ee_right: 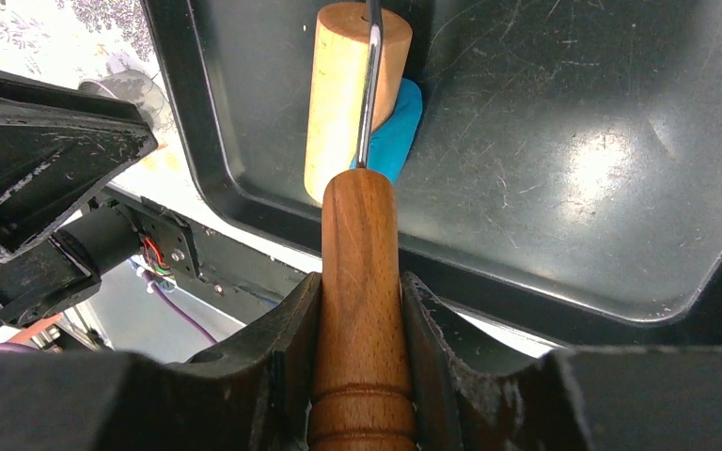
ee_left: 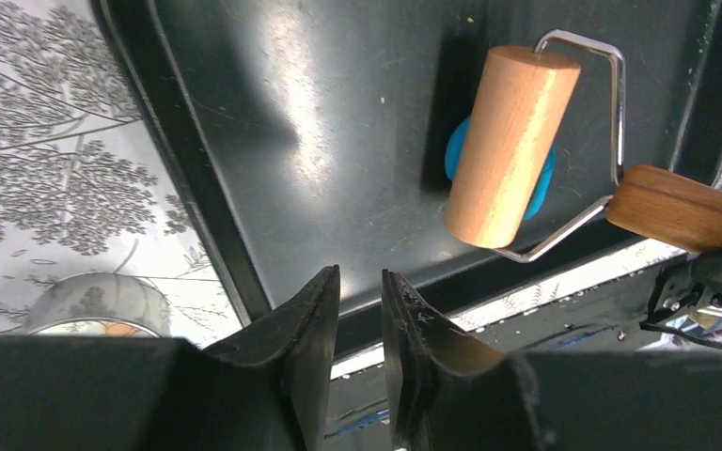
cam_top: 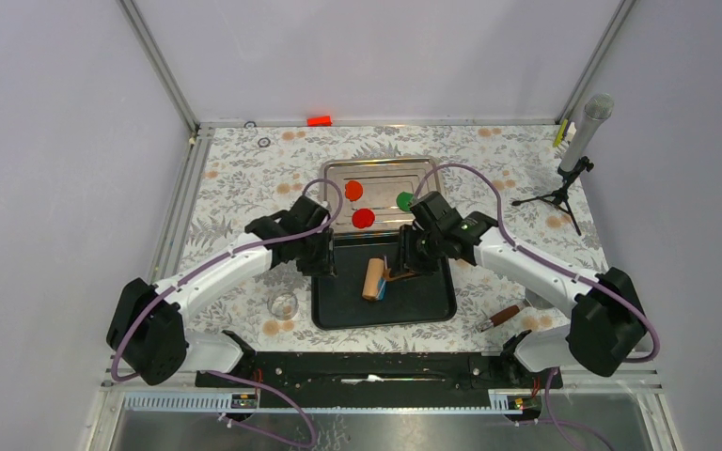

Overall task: Roll out the dumpling wrappers from the dough
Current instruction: Flatten out the dough on the work surface.

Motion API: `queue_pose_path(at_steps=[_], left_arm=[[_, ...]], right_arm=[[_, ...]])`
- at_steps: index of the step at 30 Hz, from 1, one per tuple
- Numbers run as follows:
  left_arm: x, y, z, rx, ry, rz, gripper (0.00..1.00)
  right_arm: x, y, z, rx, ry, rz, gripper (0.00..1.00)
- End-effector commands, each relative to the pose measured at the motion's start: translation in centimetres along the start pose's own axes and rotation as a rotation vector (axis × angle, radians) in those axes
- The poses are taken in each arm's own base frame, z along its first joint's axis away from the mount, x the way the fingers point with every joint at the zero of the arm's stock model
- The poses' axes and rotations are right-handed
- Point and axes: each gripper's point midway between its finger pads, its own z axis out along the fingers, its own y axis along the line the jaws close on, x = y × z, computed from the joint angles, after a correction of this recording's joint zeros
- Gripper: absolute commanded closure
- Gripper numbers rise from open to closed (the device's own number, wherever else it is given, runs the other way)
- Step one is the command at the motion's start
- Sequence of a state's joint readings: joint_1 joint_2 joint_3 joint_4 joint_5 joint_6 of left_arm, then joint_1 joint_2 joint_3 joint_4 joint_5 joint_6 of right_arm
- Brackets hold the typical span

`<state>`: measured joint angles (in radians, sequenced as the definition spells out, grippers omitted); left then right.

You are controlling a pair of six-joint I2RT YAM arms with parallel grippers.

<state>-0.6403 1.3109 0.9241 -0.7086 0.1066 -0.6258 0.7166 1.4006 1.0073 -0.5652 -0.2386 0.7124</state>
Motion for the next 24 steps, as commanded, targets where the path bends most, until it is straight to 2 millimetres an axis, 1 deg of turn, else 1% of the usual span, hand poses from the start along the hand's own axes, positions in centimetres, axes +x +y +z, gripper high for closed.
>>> queue_pose_path(at_steps=[1,6,13,20,24], left_arm=[[-0.3,-2.6,0.4,0.093,-0.007,-0.003,0.72],[-0.2,-3.6,0.5,0.111,-0.008,0.008,0.76],[0.0,-3.4,0.6,0.105,-0.007,0.01,0.79],[-0.6,-2.7,0.2,0.056,-0.026,0.031,0.8],[-1.0,-2.2,-0.3,0.027,-0.047,0.041,0.8]], right_arm=[[3.2,-4.3,0.3,0.153,0.077,0.016,1.0],[4.1,-5.9,-0.1,0.199,0.079,0.014,1.0],[5.5,-8.2,-0.9,0.267,0.093,-0.001,1.0],[6.0,-8.1,-0.9,0.272,0.131,0.019,1.0],[6.6,-8.3,-0.3,0.28,0.179,0.026,1.0]])
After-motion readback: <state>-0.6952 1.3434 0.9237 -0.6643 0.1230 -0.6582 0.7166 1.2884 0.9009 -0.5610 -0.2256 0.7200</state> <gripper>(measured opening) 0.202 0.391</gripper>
